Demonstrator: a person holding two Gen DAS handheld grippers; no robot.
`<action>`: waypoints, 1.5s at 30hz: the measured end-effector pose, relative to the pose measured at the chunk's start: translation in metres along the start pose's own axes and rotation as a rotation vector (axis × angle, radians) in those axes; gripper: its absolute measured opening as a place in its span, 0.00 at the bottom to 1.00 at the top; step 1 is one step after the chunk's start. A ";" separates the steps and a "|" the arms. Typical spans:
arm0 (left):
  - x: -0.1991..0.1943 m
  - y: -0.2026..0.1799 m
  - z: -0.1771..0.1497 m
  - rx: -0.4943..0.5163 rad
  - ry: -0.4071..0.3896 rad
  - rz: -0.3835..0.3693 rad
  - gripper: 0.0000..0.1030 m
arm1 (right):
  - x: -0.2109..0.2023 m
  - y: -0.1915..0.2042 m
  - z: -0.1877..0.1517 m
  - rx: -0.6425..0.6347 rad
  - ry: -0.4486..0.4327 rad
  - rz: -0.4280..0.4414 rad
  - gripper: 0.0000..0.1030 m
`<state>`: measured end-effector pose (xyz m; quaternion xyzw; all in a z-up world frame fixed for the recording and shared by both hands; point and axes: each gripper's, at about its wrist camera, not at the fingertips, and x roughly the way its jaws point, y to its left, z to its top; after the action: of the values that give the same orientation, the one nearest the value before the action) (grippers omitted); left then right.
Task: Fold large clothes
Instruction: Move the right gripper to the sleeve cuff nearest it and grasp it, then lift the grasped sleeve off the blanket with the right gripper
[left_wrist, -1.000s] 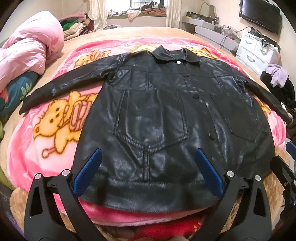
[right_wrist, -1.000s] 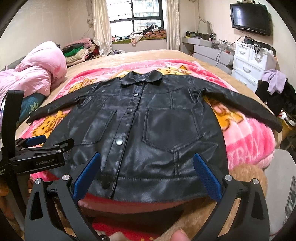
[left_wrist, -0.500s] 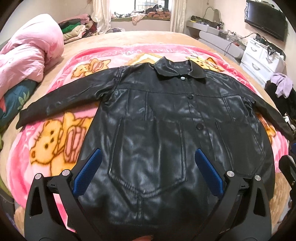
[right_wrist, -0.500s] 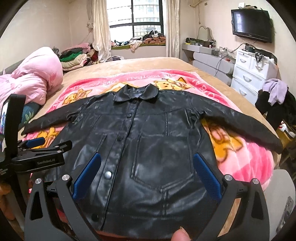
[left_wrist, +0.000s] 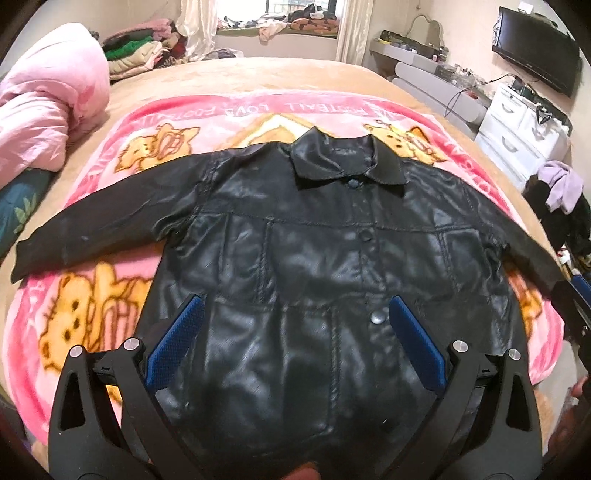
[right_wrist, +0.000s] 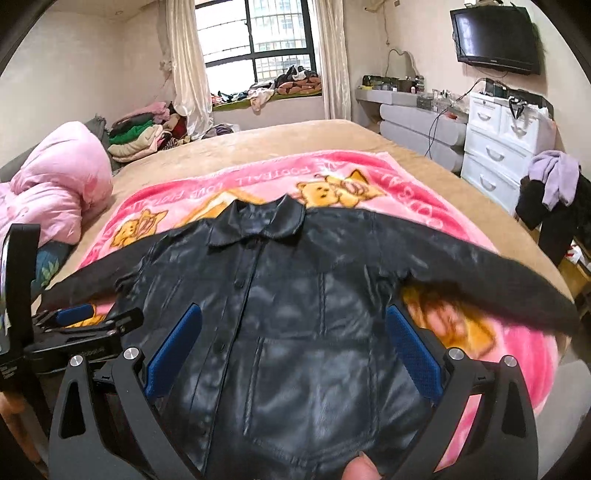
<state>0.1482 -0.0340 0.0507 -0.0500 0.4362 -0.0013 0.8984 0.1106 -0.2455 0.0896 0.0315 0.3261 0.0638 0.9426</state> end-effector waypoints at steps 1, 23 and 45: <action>0.001 -0.001 0.003 -0.001 0.002 -0.005 0.91 | 0.002 -0.002 0.004 -0.001 -0.004 0.000 0.96; 0.058 -0.081 0.068 0.087 -0.022 -0.038 0.91 | 0.062 -0.125 0.038 0.225 -0.040 -0.208 0.96; 0.129 -0.167 0.068 0.215 0.080 -0.054 0.91 | 0.063 -0.258 -0.015 0.662 -0.031 -0.411 0.96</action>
<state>0.2884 -0.2004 0.0070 0.0350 0.4675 -0.0742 0.8802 0.1764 -0.4919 0.0134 0.2688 0.3142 -0.2357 0.8795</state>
